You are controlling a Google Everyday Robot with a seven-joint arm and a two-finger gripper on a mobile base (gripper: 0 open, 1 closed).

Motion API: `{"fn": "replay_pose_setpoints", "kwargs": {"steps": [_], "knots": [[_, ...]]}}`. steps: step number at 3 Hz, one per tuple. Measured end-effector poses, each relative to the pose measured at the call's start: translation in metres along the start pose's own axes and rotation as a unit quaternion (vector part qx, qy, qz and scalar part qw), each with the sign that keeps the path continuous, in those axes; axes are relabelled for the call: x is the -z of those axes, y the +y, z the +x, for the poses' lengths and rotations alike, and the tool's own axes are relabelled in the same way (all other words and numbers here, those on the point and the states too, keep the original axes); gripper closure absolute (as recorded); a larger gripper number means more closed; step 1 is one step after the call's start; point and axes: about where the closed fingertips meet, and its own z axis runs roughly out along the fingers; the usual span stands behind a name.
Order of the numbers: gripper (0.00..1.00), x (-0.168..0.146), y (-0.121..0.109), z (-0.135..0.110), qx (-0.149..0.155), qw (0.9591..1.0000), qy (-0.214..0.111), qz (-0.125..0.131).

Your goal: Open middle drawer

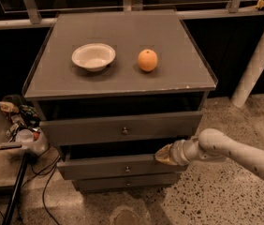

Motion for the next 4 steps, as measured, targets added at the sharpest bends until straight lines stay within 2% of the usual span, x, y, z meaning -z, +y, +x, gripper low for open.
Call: {"fn": "replay_pose_setpoints", "kwargs": {"steps": [2, 3, 4], "knots": [[0.11, 0.000, 0.000, 0.000, 0.000, 1.0000, 0.000, 0.000], [0.00, 0.010, 0.038, 0.017, -0.025, 0.9997, -0.006, -0.008], [0.00, 0.029, 0.097, 0.047, -0.073, 0.9972, -0.002, -0.013]]}}
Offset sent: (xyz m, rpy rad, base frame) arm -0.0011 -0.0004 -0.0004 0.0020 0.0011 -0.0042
